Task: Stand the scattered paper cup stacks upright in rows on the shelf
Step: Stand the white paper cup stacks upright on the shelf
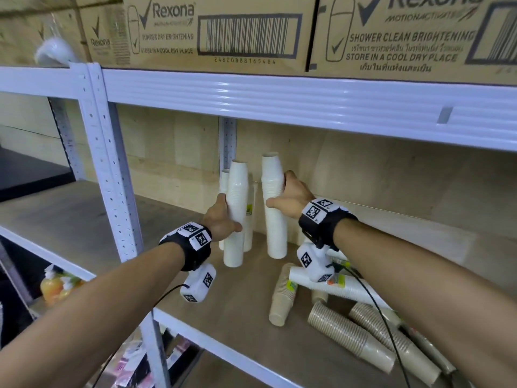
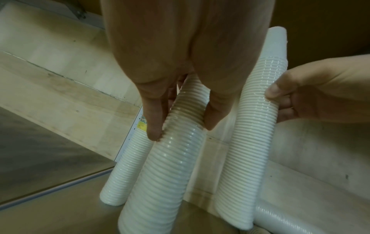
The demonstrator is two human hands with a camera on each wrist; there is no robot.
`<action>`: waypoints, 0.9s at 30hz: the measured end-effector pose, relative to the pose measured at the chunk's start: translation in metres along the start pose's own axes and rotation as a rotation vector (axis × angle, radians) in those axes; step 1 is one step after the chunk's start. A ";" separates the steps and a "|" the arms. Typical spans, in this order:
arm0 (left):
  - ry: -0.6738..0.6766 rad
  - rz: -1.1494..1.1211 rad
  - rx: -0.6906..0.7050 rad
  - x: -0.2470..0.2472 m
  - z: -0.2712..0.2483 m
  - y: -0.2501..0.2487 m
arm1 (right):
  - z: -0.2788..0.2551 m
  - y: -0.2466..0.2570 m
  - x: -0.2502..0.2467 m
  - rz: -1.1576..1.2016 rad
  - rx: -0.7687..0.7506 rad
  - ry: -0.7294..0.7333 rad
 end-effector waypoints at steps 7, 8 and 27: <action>0.047 -0.072 -0.003 0.013 -0.013 0.013 | -0.009 -0.017 0.041 0.076 0.085 0.087; 0.055 -0.076 0.003 0.015 -0.015 0.014 | -0.010 -0.021 0.046 0.078 0.099 0.098; 0.077 -0.120 0.049 0.012 -0.014 0.006 | -0.008 -0.022 0.053 0.087 0.075 0.144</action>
Point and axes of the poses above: each hand's wrist, its own z-axis towards the middle knuckle, its own x-axis out of the palm, y = z × x, the point moved 6 cm from there along z, towards the middle knuckle, and after that the axes turned 15 degrees about x, right-handed, at the moved point
